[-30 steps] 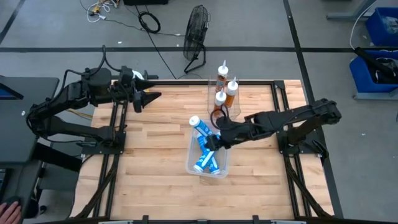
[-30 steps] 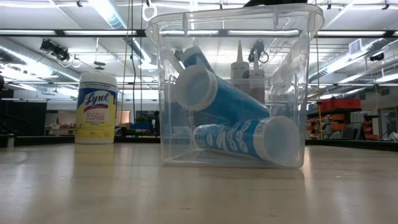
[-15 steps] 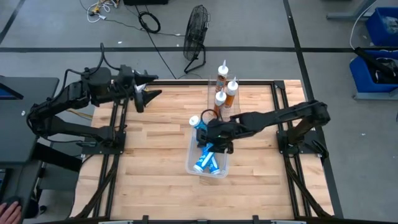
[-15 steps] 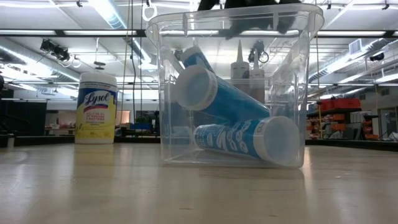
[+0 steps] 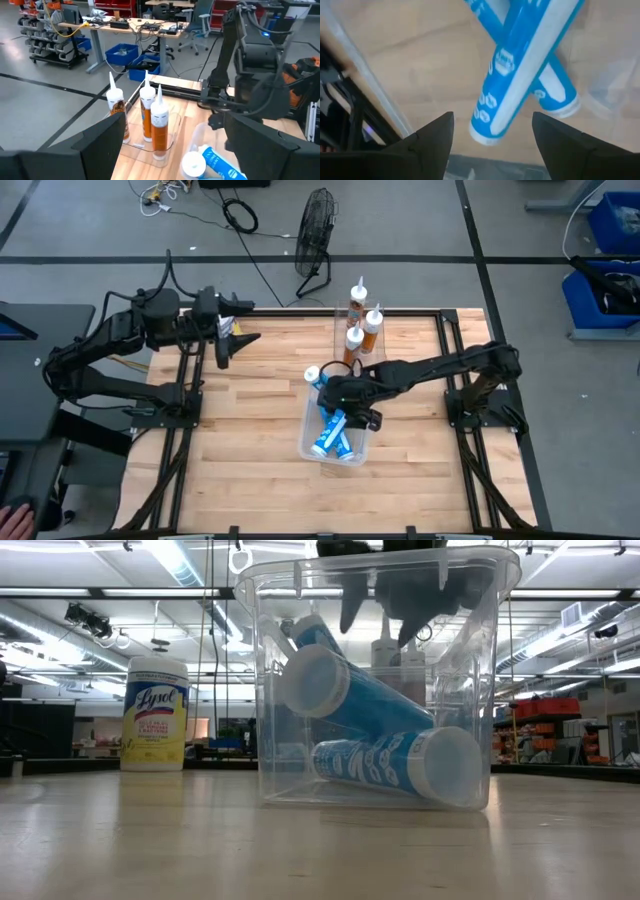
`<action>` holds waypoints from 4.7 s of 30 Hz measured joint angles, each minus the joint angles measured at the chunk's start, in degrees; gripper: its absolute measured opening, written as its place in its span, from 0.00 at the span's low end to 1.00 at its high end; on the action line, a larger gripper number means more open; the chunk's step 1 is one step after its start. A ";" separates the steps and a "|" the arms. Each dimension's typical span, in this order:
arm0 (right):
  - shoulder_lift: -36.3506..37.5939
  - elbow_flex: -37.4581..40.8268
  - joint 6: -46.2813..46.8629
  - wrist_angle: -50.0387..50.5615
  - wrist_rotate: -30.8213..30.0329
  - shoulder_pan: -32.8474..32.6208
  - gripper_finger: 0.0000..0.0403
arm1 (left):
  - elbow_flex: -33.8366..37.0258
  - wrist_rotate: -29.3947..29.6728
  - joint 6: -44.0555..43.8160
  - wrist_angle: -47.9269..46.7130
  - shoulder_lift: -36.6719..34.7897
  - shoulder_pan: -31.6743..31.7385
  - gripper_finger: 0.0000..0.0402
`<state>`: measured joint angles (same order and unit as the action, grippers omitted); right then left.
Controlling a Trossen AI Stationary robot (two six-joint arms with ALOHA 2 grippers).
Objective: Sort silicone sealant tubes
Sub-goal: Adjust the blue sealants in the bottom transparent bin
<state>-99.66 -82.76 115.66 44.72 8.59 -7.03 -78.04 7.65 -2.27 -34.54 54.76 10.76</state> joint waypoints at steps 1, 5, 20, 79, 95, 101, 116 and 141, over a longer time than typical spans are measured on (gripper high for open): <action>-0.11 0.00 0.27 0.15 -0.14 0.35 0.68 | 0.00 0.00 0.01 0.00 0.00 0.00 0.85; -0.55 0.00 -0.20 3.12 -1.06 2.03 0.68 | 0.00 -0.01 0.03 0.00 0.00 0.00 0.85; -4.28 0.00 0.34 1.20 2.65 3.04 0.58 | 0.00 -0.09 5.99 -0.04 -0.02 0.00 0.85; -10.43 -0.20 -0.05 7.90 3.39 1.86 0.58 | 0.00 -0.03 11.07 -2.10 -0.04 0.00 0.85; -10.56 -0.33 -4.19 8.26 -1.48 1.68 0.43 | 0.00 -0.03 12.28 -2.69 -0.13 0.00 0.85; -10.46 -1.36 -5.78 9.01 -3.45 0.66 0.41 | 0.00 -0.03 12.38 -2.62 -0.13 0.00 0.85; -10.65 -3.17 -9.06 5.56 -5.26 1.01 0.21 | 0.00 -0.03 12.36 -1.84 -0.09 0.00 0.85; -16.80 -3.23 -11.14 -2.05 -6.95 5.23 0.65 | -0.01 -0.02 14.97 -1.73 -0.07 0.00 0.85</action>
<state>-116.46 -85.99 104.52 42.67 1.64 -1.80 -78.05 7.63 12.70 -36.27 54.70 10.76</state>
